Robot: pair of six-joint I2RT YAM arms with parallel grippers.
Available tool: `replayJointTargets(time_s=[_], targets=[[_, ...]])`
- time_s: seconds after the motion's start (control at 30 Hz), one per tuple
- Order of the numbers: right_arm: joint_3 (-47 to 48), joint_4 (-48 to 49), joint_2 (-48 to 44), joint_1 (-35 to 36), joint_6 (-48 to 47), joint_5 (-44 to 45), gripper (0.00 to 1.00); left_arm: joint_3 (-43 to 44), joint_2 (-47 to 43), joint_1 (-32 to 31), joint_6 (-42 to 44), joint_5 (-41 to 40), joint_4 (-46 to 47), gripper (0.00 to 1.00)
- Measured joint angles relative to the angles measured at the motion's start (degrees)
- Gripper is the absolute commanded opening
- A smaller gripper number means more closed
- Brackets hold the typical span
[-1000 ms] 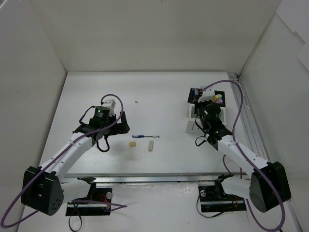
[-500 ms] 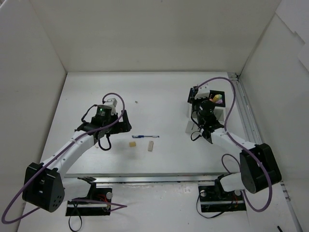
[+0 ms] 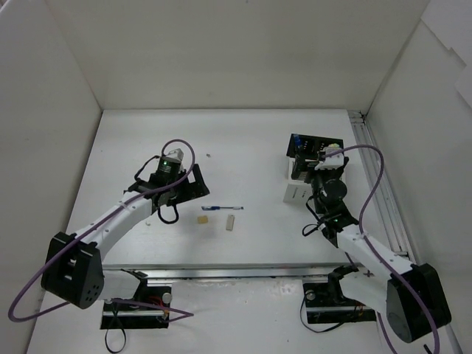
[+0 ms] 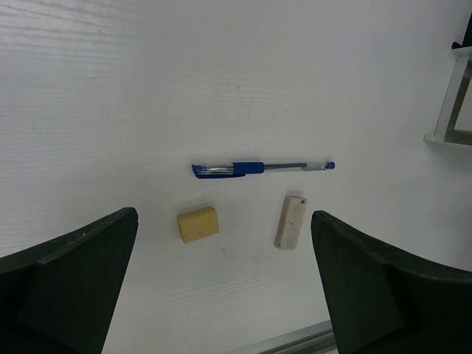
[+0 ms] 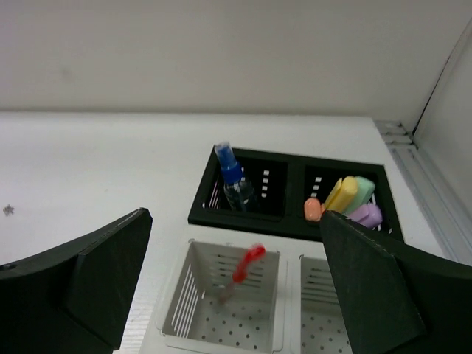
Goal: Sort the stationery into containers
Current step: Place the pen in the storage box, then pick up the pen from the center of the board.
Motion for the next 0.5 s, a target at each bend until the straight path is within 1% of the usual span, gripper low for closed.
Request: replayJointTargets(time_s=[0.2, 0.5], targets=[[-0.3, 0.3, -8.5, 0.8, 0.8, -0.2, 0.98, 2.7, 5.5, -3.2, -8.7, -0.2, -1.2, 1.0], [-0.5, -2.5, -14.3, 1.1, 1.2, 1.1, 0.98, 11.3, 17.5, -8.4, -22.0, -1.5, -5.2, 1.0]])
